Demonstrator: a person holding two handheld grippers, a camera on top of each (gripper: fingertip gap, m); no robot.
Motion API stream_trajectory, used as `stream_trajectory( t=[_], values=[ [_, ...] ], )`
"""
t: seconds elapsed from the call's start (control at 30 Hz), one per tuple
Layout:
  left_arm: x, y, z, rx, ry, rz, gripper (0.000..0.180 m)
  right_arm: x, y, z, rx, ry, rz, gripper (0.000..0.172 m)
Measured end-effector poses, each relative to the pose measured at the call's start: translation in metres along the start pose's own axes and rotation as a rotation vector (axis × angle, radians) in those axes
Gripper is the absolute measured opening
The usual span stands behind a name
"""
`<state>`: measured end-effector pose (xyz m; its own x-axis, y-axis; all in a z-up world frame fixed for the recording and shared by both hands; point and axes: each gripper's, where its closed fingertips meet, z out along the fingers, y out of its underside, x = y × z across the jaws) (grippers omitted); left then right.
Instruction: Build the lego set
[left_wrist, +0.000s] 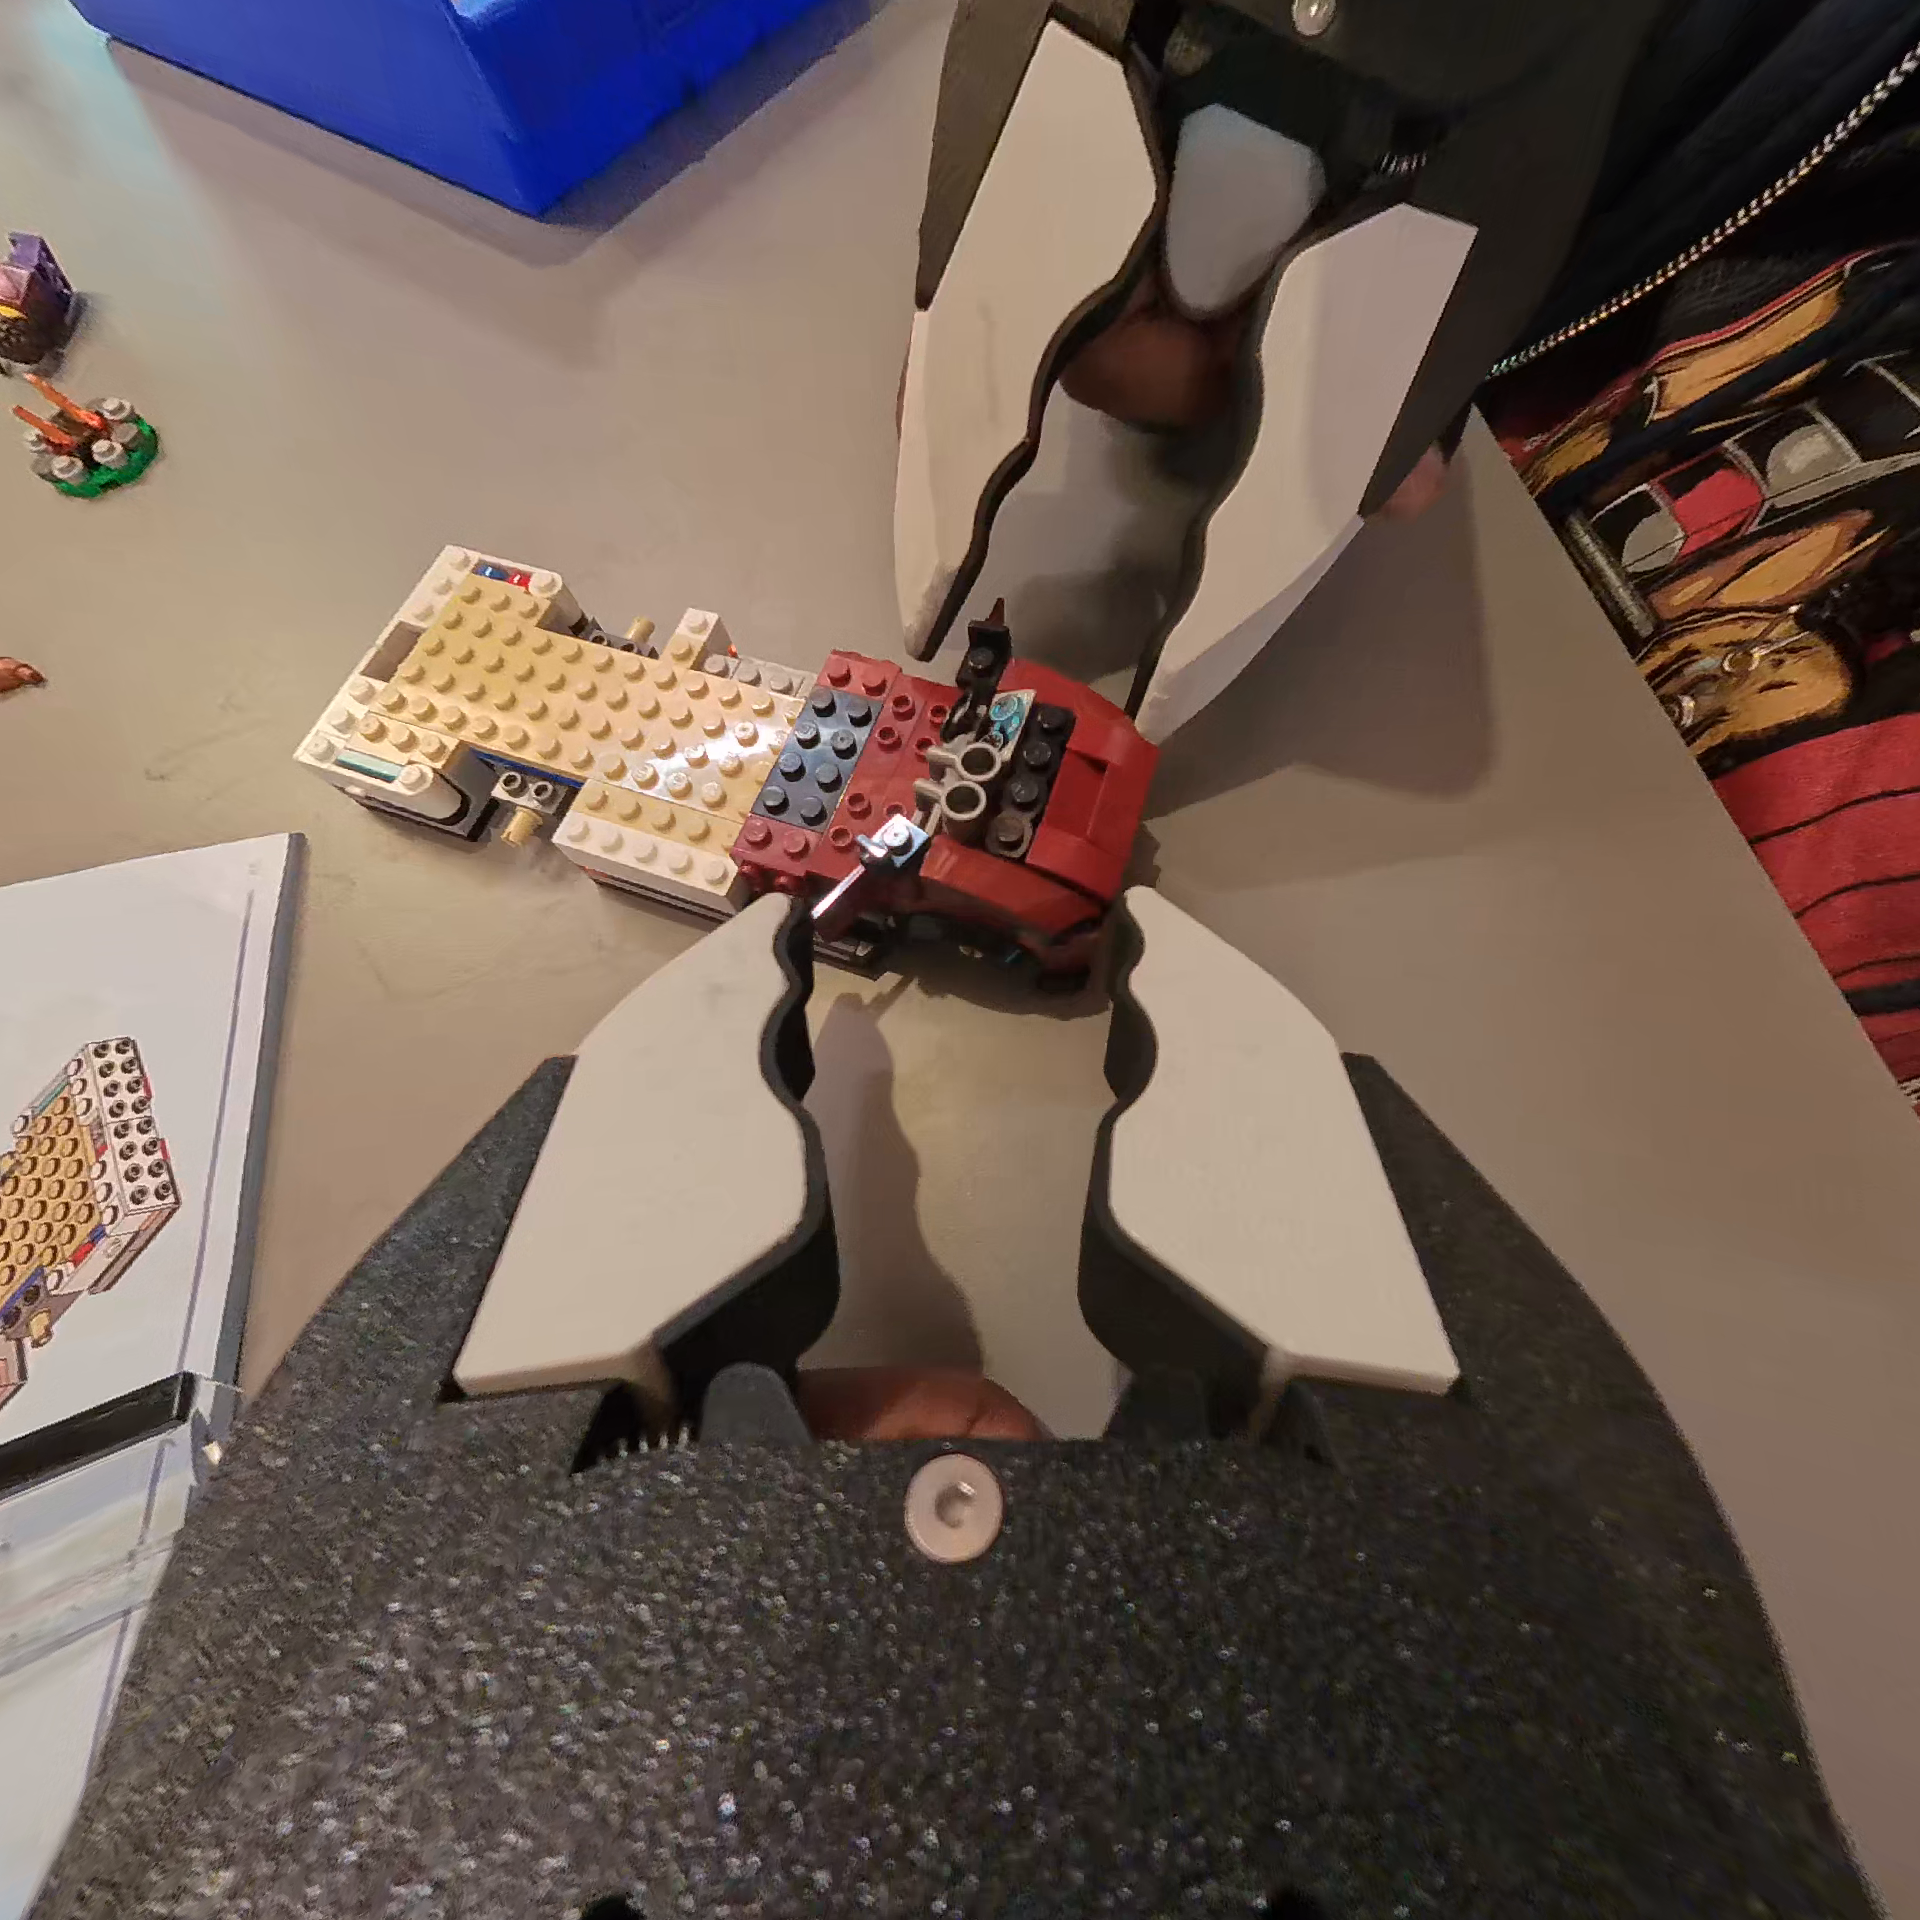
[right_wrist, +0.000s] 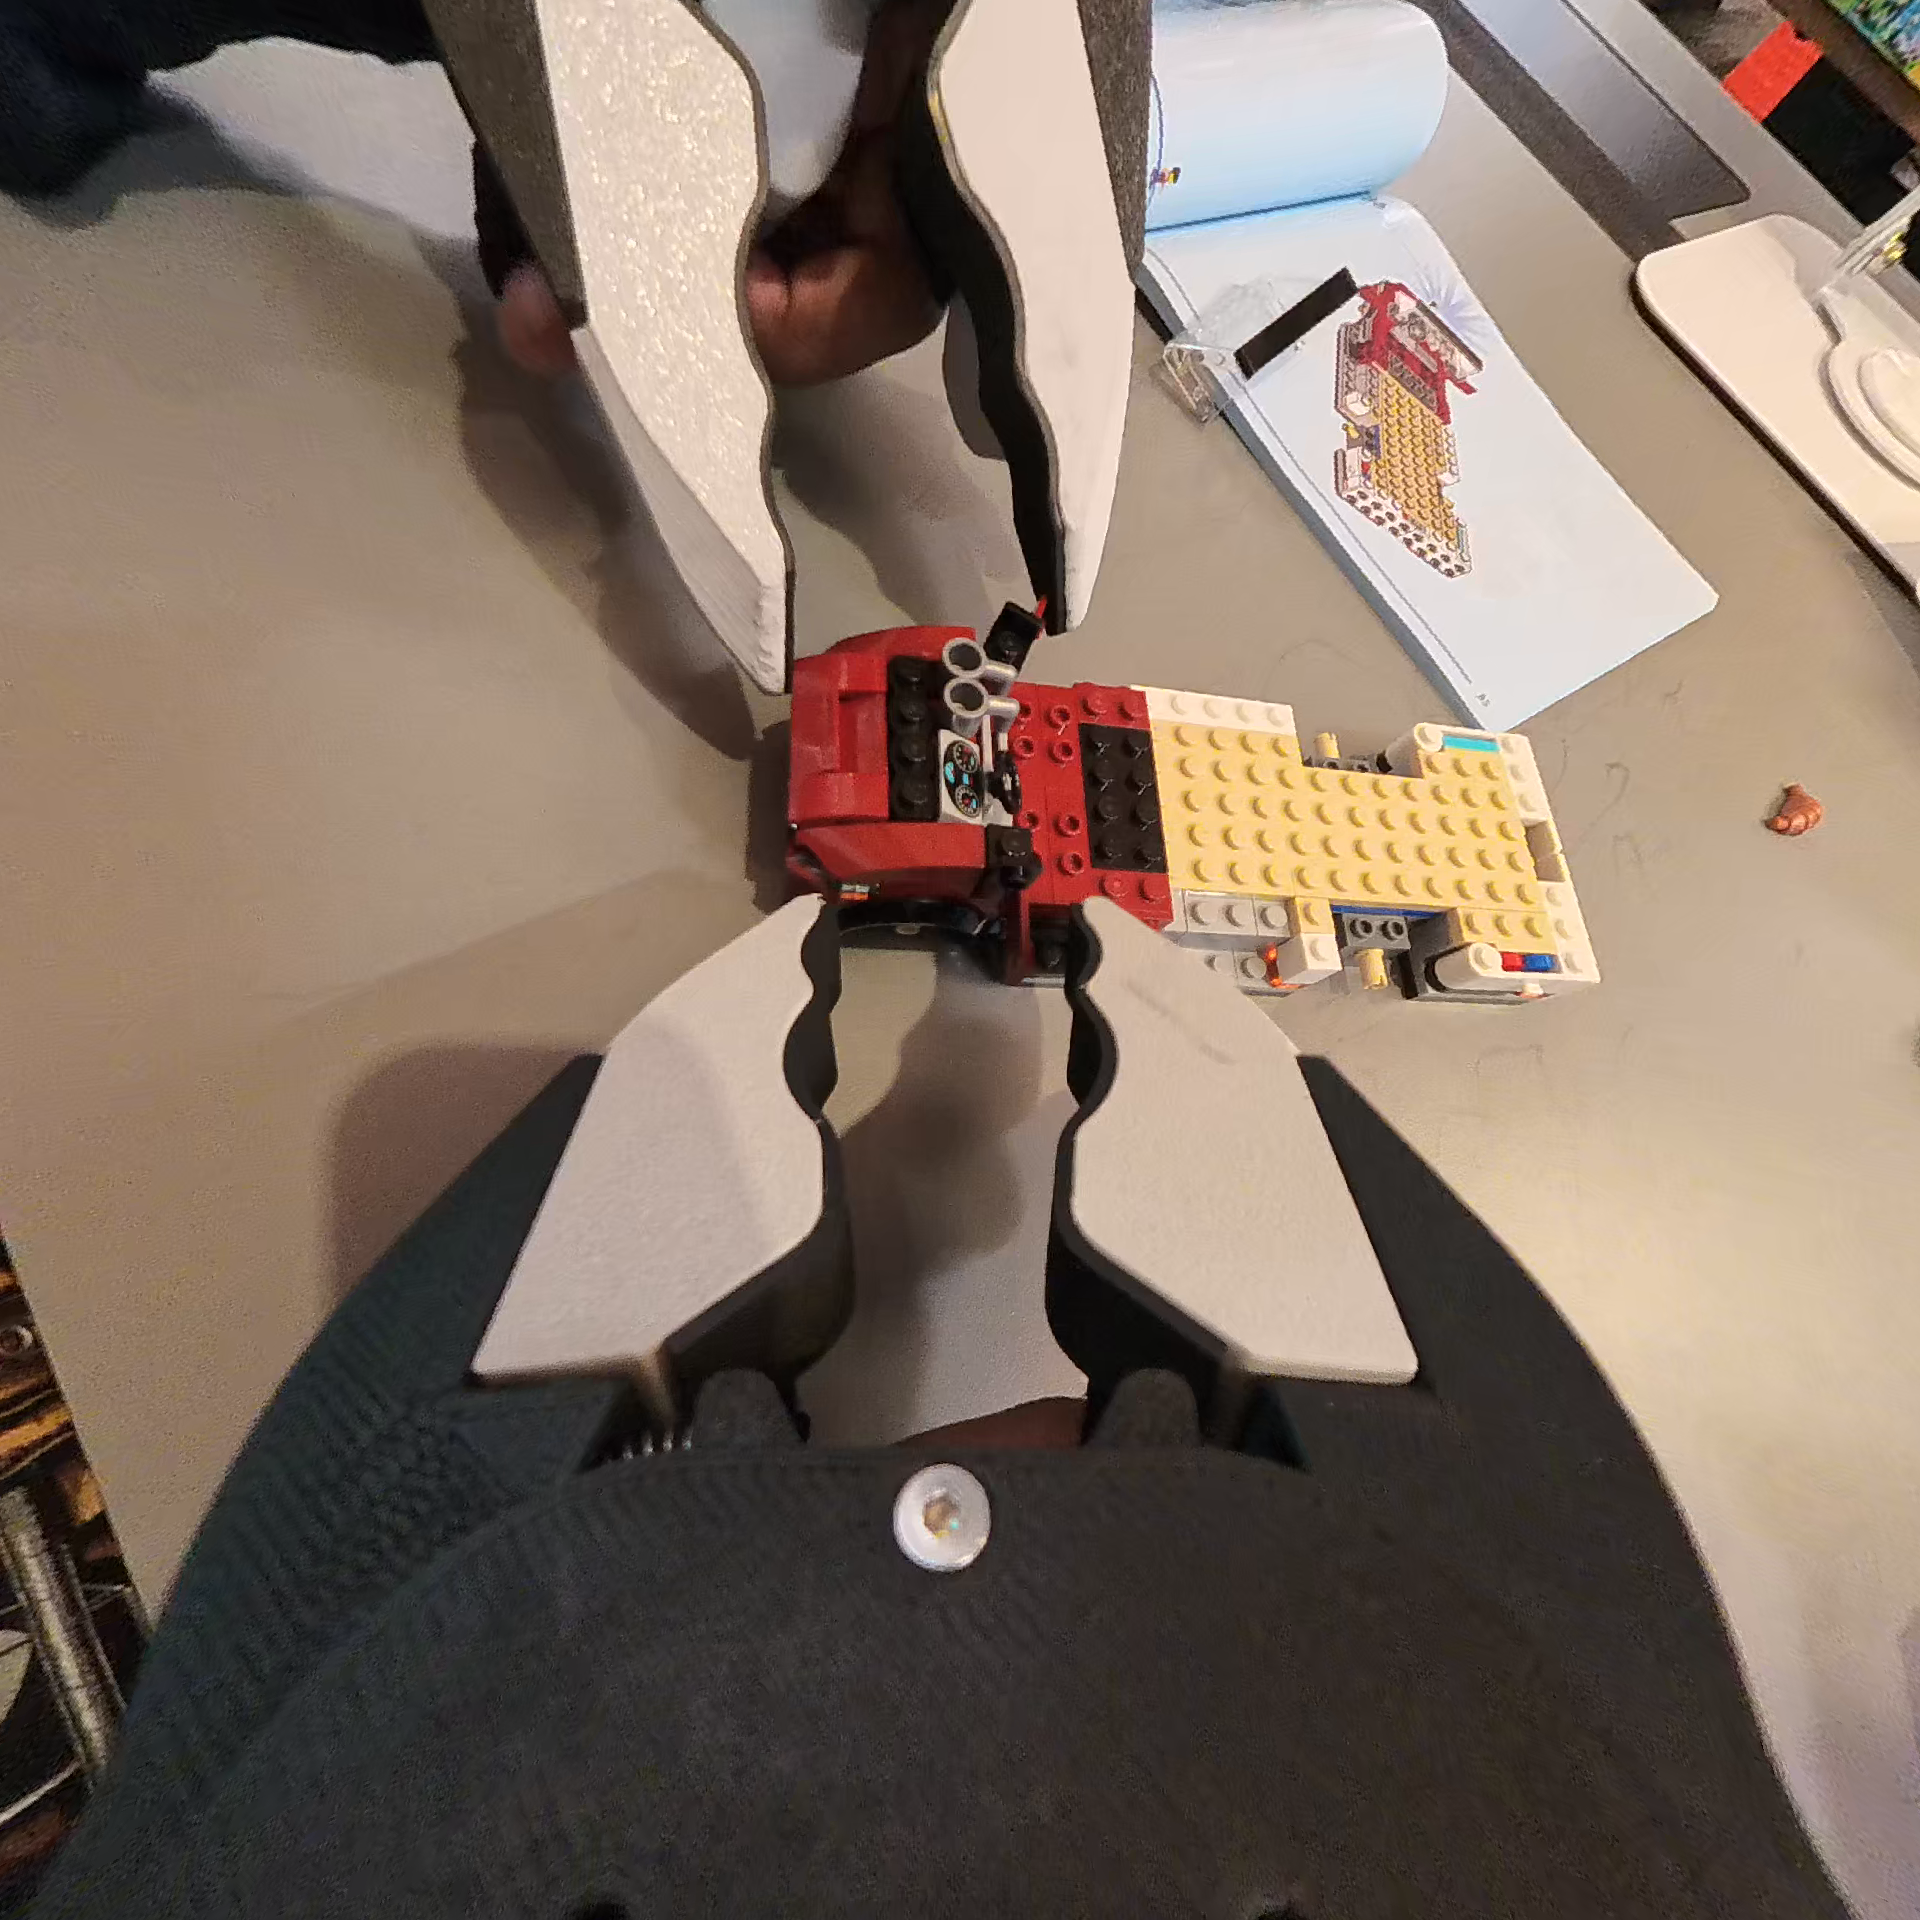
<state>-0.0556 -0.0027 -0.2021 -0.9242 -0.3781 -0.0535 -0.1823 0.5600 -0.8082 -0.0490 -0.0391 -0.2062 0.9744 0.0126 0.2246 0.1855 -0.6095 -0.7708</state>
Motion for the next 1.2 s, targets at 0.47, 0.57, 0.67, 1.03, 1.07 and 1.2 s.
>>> stream_trajectory(
  t=[0.47, 0.57, 0.67, 1.03, 1.07, 1.2],
  values=[
    [-0.005, 0.002, -0.002, -0.004, -0.061, 0.065, 0.022, 0.005, 0.003, 0.003, -0.028, 0.028, 0.015, 0.038],
    [-0.007, 0.005, 0.001, -0.034, -0.08, 0.063, 0.032, 0.004, 0.003, 0.004, -0.033, 0.021, 0.016, 0.039],
    [-0.01, 0.007, 0.001, -0.045, -0.087, 0.048, 0.039, 0.005, 0.003, 0.003, -0.024, 0.017, 0.028, 0.039],
    [-0.041, -0.023, -0.057, 0.245, -0.239, -0.094, 0.054, 0.045, -0.004, -0.033, 0.084, 0.086, 0.05, 0.04],
    [-0.05, -0.033, -0.073, 0.316, -0.312, -0.094, 0.054, 0.057, -0.01, -0.045, 0.13, 0.134, 0.049, 0.04],
    [-0.071, -0.075, -0.159, 0.707, -0.6, -0.099, 0.057, 0.108, -0.044, -0.114, 0.413, 0.343, 0.102, 0.039]
  ],
)
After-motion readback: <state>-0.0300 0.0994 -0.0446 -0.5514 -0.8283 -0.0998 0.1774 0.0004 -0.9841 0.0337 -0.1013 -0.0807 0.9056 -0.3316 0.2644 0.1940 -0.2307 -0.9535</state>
